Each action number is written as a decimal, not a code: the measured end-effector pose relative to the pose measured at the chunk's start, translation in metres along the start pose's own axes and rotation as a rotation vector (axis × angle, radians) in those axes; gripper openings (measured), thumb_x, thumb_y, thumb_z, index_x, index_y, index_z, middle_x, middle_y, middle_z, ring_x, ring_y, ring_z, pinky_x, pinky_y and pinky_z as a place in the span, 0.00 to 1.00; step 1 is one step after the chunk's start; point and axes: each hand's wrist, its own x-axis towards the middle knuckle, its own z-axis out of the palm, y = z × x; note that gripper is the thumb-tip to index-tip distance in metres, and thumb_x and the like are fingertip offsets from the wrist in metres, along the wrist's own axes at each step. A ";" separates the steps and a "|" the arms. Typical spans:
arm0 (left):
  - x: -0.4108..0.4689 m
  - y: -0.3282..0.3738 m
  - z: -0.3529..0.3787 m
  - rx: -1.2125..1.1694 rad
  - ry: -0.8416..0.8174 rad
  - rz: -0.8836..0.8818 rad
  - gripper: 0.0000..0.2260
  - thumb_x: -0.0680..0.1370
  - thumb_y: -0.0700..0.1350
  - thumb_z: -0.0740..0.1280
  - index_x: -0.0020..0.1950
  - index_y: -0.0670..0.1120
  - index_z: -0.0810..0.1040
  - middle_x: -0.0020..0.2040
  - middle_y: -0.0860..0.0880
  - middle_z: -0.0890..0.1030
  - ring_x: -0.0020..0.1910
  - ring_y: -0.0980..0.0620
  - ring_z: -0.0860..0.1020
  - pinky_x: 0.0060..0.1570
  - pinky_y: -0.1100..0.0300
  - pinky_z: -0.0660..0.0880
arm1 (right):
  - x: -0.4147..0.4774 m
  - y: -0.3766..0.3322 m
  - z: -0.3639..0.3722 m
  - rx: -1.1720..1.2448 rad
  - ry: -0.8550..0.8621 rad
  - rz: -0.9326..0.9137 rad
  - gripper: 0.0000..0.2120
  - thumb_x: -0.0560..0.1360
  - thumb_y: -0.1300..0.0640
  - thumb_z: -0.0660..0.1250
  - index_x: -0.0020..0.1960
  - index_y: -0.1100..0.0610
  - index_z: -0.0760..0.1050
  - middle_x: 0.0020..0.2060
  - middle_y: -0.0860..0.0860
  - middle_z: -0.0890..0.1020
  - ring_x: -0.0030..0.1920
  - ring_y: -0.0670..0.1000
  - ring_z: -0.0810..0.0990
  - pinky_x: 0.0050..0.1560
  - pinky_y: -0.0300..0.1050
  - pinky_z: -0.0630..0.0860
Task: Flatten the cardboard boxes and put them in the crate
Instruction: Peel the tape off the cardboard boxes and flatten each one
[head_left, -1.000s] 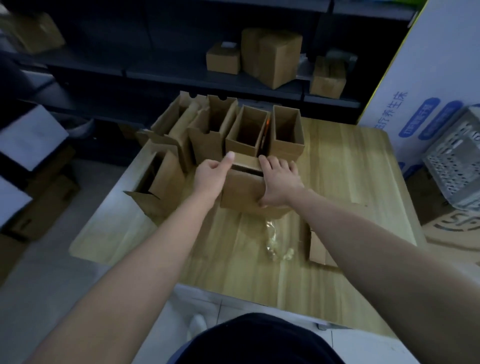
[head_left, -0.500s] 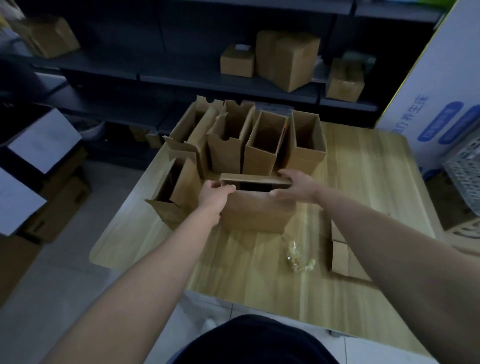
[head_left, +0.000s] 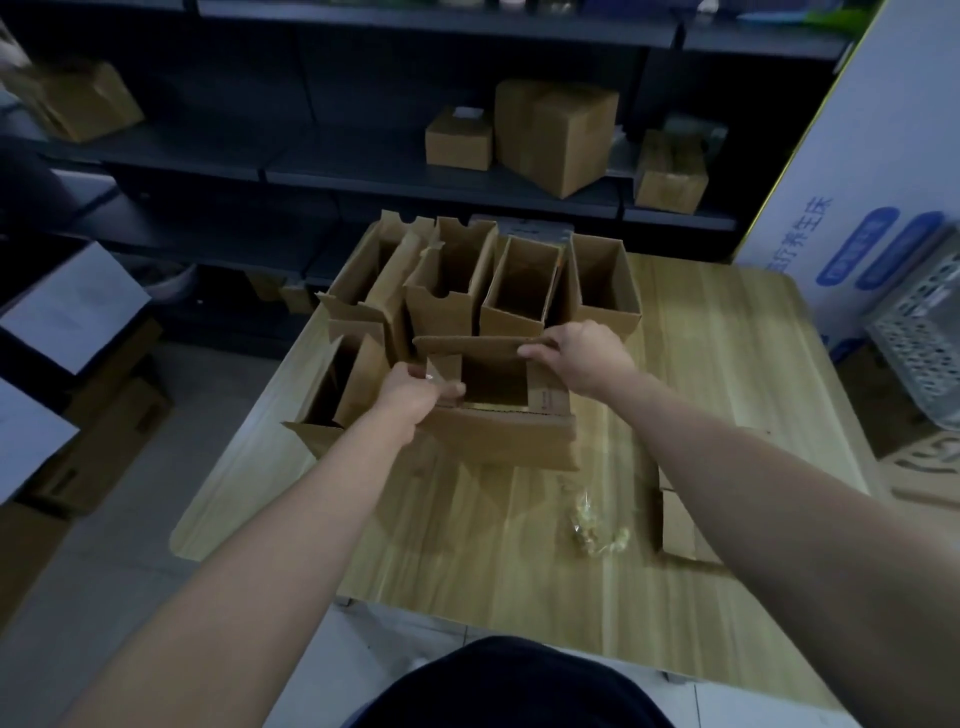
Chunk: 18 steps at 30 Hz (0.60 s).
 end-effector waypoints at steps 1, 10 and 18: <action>0.001 0.002 -0.002 0.103 0.006 0.025 0.19 0.69 0.46 0.75 0.57 0.48 0.74 0.52 0.49 0.78 0.52 0.47 0.77 0.55 0.48 0.74 | 0.001 -0.004 0.000 -0.021 0.007 -0.019 0.16 0.76 0.39 0.60 0.47 0.50 0.76 0.33 0.44 0.76 0.35 0.42 0.75 0.32 0.36 0.69; -0.003 0.000 -0.006 0.154 0.163 0.232 0.11 0.79 0.47 0.61 0.39 0.46 0.75 0.35 0.48 0.76 0.33 0.51 0.76 0.34 0.59 0.72 | -0.007 -0.002 0.006 0.423 0.121 0.195 0.12 0.72 0.41 0.68 0.44 0.50 0.75 0.38 0.46 0.80 0.39 0.45 0.80 0.36 0.39 0.78; -0.014 -0.005 0.000 -0.086 0.329 0.355 0.14 0.81 0.41 0.55 0.36 0.47 0.70 0.33 0.51 0.71 0.31 0.56 0.70 0.32 0.65 0.64 | -0.017 -0.002 0.014 0.739 0.032 0.536 0.44 0.63 0.46 0.78 0.70 0.50 0.56 0.64 0.56 0.71 0.60 0.59 0.75 0.53 0.53 0.79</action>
